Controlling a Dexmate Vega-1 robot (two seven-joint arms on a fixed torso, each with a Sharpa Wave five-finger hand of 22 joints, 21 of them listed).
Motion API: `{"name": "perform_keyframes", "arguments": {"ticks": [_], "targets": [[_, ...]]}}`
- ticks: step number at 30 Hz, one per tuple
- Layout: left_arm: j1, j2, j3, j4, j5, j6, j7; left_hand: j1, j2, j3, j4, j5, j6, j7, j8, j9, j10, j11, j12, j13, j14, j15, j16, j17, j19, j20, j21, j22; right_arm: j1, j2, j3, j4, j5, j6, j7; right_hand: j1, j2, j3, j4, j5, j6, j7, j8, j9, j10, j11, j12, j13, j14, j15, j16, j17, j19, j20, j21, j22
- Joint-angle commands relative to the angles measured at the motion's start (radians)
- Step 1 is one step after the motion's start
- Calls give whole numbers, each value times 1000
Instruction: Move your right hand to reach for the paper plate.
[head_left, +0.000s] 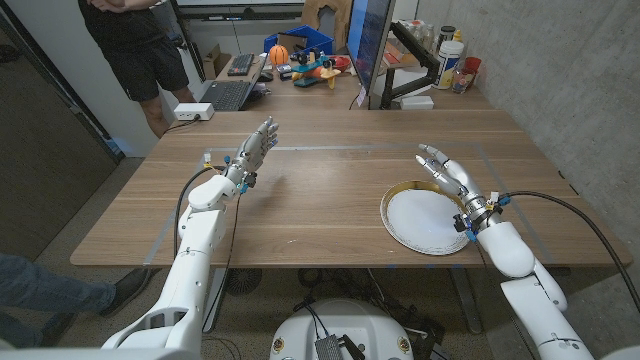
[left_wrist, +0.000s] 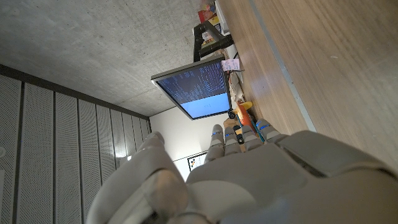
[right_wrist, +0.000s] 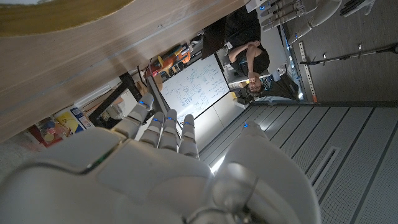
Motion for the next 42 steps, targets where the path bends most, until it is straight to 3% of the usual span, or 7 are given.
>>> {"name": "perform_keyframes", "arguments": {"ticks": [1, 42], "targets": [[6, -1, 4, -8, 8, -9, 9, 1, 9, 4, -5, -2, 8, 5, 1, 3, 7, -1, -5, 1, 3, -6, 9, 3, -44, 8, -3, 5, -25, 1, 6, -29, -50, -2, -12, -8, -3, -4, 0, 9, 6, -8, 6, 3, 7, -3, -1, 0, -3, -1, 0, 0, -3, -2, -4, 6], [13, 1, 9, -24, 4, -15, 14, -2, 12, 4, -11, -2, 16, 6, 0, 3, 9, 5, -7, 0, 6, -3, 7, 3, -38, 7, -17, 6, -71, -15, 2, -107, -245, -19, -74, -8, -1, -7, -4, 14, 19, -10, 7, 2, 11, -6, -13, -1, -5, -5, 0, -10, -15, -3, -34, 6]]}}
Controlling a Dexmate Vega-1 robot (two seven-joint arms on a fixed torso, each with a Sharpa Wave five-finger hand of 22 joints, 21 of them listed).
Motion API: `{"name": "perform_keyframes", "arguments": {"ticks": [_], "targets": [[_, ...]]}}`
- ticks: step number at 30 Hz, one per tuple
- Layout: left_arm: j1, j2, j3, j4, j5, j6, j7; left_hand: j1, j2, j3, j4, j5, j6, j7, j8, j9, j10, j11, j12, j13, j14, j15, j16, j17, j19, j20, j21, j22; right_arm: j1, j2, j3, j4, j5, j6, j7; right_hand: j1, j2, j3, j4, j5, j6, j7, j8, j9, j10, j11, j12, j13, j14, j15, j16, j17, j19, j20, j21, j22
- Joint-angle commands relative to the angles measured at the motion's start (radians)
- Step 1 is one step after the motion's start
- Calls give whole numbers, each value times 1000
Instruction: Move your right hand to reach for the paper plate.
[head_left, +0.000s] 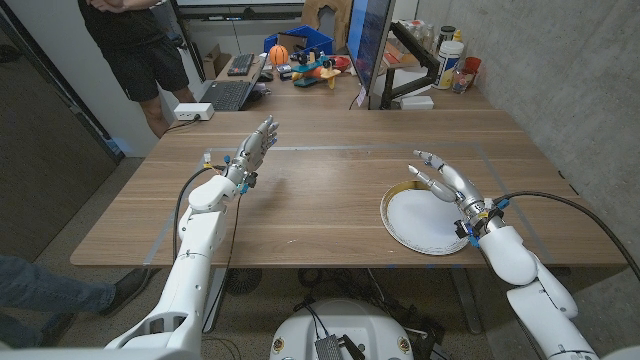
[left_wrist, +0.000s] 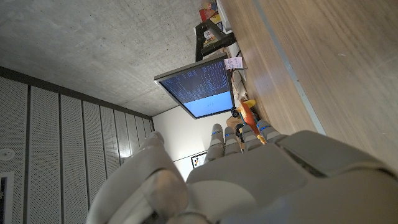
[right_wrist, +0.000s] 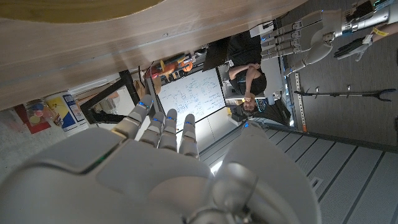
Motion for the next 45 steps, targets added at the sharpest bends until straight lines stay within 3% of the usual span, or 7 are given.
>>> {"name": "perform_keyframes", "arguments": {"ticks": [1, 45], "targets": [[-8, 3, 3, 10, -2, -4, -3, -2, 12, 3, -5, -2, 7, 5, 0, 3, 0, 3, -1, 0, 1, 3, 8, 3, -36, -3, -6, 6, -17, -2, -6, -27, -73, -10, -32, -8, -1, -3, 0, 5, 9, 0, 7, 2, 8, -4, -4, -1, 1, 0, -1, -1, -6, -1, -5, 1], [-6, 14, -8, 3, -13, -14, -13, -3, 17, 5, -12, -2, 11, 6, -3, 3, 0, 0, -4, 0, -1, 3, 5, 3, -32, -2, -23, 6, -48, -28, -40, -73, -205, -70, -82, -12, 3, -6, -1, 9, 13, -8, 4, 2, 12, -12, -14, -1, -1, -4, 0, -8, -6, -2, -29, 2]]}}
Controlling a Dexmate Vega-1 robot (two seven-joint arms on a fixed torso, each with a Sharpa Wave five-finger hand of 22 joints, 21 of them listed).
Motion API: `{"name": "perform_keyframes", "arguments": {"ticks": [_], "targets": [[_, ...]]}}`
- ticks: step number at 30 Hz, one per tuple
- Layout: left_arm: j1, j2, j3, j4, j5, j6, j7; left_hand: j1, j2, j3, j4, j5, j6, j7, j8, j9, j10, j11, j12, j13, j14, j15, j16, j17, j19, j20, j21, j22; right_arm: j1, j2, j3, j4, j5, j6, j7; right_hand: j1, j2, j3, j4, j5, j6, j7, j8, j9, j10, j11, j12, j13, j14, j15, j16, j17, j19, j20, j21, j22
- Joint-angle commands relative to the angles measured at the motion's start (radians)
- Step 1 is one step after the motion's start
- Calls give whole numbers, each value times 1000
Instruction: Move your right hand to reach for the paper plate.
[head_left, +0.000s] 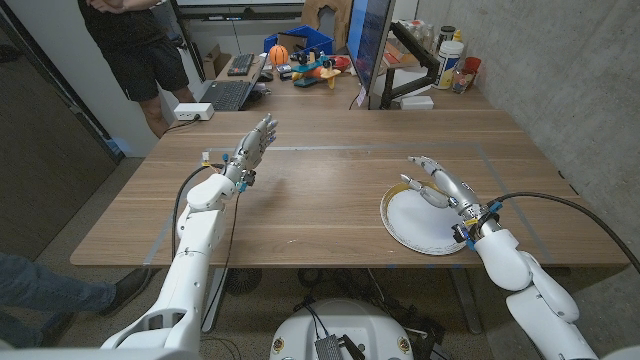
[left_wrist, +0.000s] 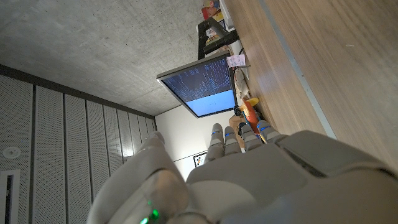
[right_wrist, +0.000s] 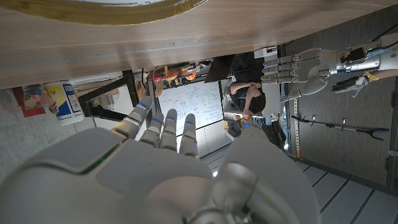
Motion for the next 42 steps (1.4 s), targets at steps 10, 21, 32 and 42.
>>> {"name": "perform_keyframes", "arguments": {"ticks": [10, 21, 32, 42], "targets": [[5, 2, 2, -11, 0, 7, -4, 4, 14, 6, -7, -2, 4, -1, -3, 3, -1, 2, -1, 0, -2, 3, 4, 2, -32, 0, -6, 6, -28, -26, -12, -32, -96, -37, -41, -8, 0, -3, 3, 7, 10, -5, 5, 2, 0, -10, -8, -1, -3, -5, -1, 0, -4, 1, -9, 2], [3, -1, 4, -11, -1, 5, -3, 5, 16, 7, -10, -2, 5, 0, -3, 3, -1, 1, -2, 0, -3, 3, 4, 2, -31, 1, -11, 6, -34, -45, -17, -46, -144, -65, -55, -9, 1, -4, 3, 8, 17, -11, 6, 2, 2, -11, -9, -1, -5, -7, -1, -1, -4, 0, -15, 2], [-3, -1, 5, -4, 0, 0, -1, 5, 17, 8, -12, -2, 6, -1, -3, 3, -1, -1, -2, 0, -3, 3, 4, 2, -31, 2, -16, 7, -32, -65, -31, -54, -201, -94, -79, -8, 2, -5, 1, 9, 15, -14, 4, 2, -4, -17, -15, -1, -7, -8, -2, -3, -4, -1, -22, 2], [-12, 1, 6, 4, 2, -3, -2, 5, 18, 8, -14, -3, 9, -1, -3, 3, -1, -1, -3, 0, -3, 3, 4, 2, -30, 3, -20, 7, -38, -78, -47, -60, -246, -124, -105, -7, 2, -5, -1, 10, 14, -18, 3, 2, -4, -18, -17, -1, -10, -9, -3, -5, -4, 0, -27, 3]]}}
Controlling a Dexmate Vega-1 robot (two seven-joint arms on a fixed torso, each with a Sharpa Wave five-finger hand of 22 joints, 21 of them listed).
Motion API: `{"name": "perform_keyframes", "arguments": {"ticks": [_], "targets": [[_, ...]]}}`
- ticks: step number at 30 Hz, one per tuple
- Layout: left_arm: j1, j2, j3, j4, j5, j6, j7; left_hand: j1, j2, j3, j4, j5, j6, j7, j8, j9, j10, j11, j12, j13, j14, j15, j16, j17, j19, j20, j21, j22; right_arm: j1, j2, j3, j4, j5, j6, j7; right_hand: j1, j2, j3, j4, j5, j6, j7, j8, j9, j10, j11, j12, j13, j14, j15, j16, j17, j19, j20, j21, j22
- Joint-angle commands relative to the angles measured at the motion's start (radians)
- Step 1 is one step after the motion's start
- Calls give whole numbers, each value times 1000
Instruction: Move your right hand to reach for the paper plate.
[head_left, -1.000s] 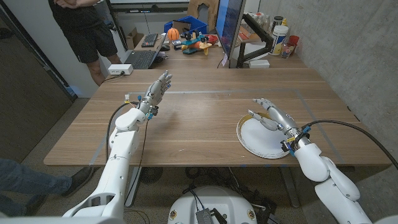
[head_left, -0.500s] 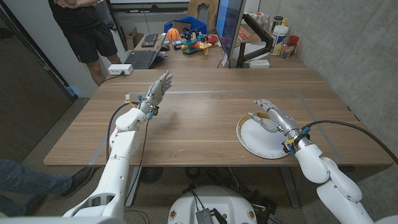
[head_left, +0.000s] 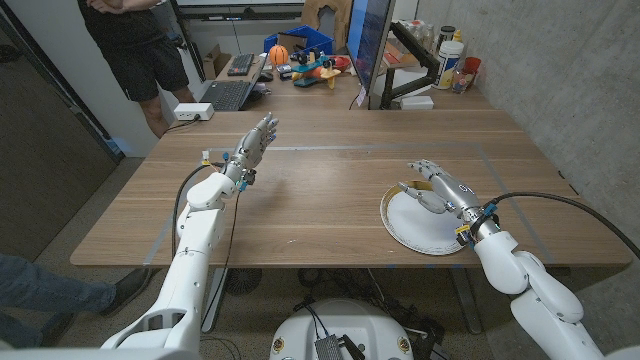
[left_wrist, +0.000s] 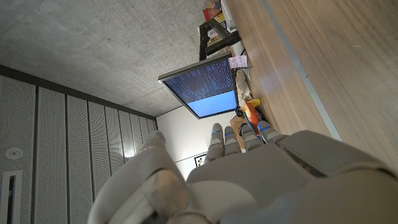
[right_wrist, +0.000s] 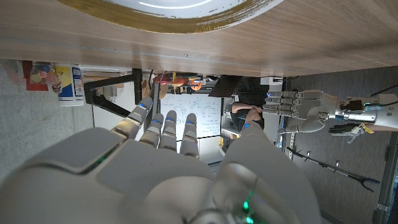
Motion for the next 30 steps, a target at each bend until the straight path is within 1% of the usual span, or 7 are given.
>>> {"name": "perform_keyframes", "arguments": {"ticks": [1, 14, 30], "targets": [[-10, 2, 2, 9, 2, -7, 1, 4, 8, 1, -7, -3, 4, 5, -3, 3, -1, -1, -3, 0, -3, 3, 4, 2, -30, 3, -3, 2, -6, -23, -21, -10, -59, -35, -30, -7, 2, -1, -5, 7, 2, -6, 3, 2, 6, -9, -5, -1, -4, -4, -3, 0, -4, 0, -2, 3], [-12, 2, 0, 9, -1, -7, -1, 3, 9, 1, -10, -3, 6, 5, -3, 3, 0, -2, -3, 0, -2, 2, 4, 2, -29, 5, -9, 2, -11, -46, -44, -18, -107, -71, -53, -7, 3, -2, -6, 8, 2, -8, 2, 2, 6, -10, -7, -1, -5, -4, -3, -2, -3, 0, -9, 3], [-10, -3, 2, 7, -2, -5, 1, 2, 10, 1, -12, -4, 7, 3, -3, 3, 0, -1, -4, 0, -4, 1, 3, 2, -27, 7, -15, 2, -25, -77, -53, -31, -142, -102, -63, -6, 4, -2, -8, 10, 2, -11, 2, 2, 8, -11, -9, -1, -4, -7, -2, -3, -3, -1, -15, 3]]}}
